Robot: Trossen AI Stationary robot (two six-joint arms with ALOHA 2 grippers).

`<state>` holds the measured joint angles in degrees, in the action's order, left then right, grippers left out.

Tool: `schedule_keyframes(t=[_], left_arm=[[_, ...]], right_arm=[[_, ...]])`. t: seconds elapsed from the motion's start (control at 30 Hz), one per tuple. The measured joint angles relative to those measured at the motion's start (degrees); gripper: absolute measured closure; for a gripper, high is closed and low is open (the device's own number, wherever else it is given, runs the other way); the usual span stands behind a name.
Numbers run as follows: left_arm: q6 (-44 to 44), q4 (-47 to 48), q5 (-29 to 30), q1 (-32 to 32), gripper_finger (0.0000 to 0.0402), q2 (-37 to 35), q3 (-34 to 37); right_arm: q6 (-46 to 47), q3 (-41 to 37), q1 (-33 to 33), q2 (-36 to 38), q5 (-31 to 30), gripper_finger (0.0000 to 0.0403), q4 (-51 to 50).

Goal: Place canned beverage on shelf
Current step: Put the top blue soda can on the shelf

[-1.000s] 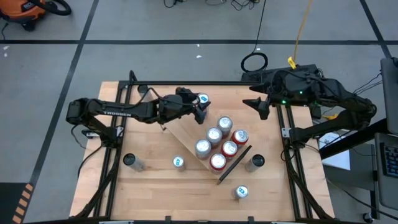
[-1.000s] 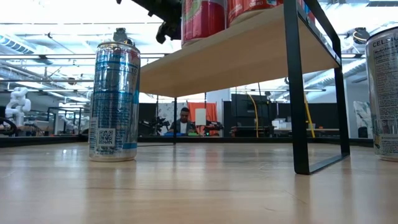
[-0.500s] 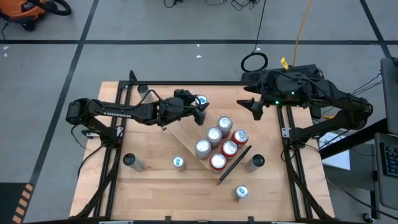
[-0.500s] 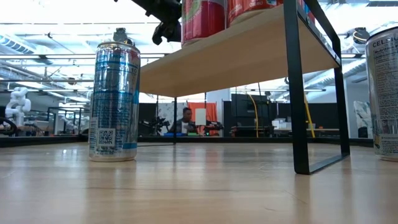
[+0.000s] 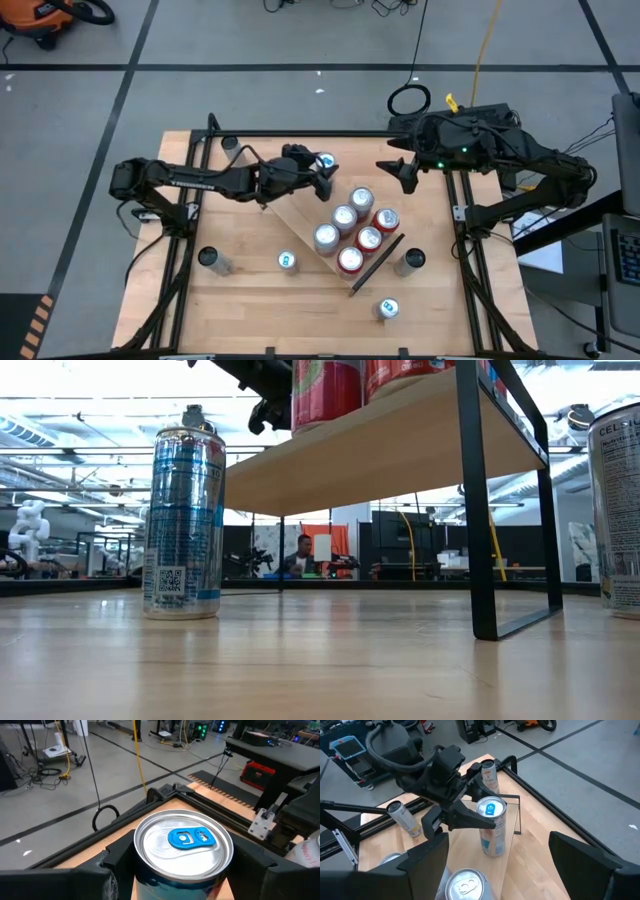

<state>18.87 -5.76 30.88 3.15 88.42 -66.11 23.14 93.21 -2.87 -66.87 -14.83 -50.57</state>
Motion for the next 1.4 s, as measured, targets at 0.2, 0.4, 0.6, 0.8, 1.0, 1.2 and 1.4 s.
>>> schedule_keyframes(t=[0.2,0.4,0.6,0.8,1.0,1.2,1.4], left_arm=[[-1.39,-1.11,2.84,-0.60,0.0169,0.50,0.02],[-1.23,-3.19,3.08,-0.71,0.0167,0.50,0.02],[-1.30,-2.51,3.07,-1.08,0.0147,0.48,-0.02],[-1.31,-2.52,3.09,-1.04,0.0135,0.48,-0.01],[-1.29,-2.33,3.35,-1.04,0.0135,1.83,-0.11],[0.09,-3.18,2.24,-1.60,0.0134,2.71,-0.11],[0.17,-2.99,2.31,-2.24,0.0134,2.67,-0.11]], right_arm=[[0.09,0.00,0.00,-0.02,-0.02,0.0081,0.06],[-0.22,0.00,0.00,-0.02,-0.02,0.0081,0.13],[-0.71,0.00,-0.02,-0.02,-0.02,0.0081,0.13],[-1.43,0.00,-0.04,-0.02,-0.04,0.0081,0.13],[-1.62,0.00,-0.04,-0.02,-0.04,0.0081,0.13],[-1.75,0.00,-0.04,-0.02,-0.04,0.0081,0.13],[-1.76,0.00,-0.04,-0.02,-0.04,0.0081,0.11]])
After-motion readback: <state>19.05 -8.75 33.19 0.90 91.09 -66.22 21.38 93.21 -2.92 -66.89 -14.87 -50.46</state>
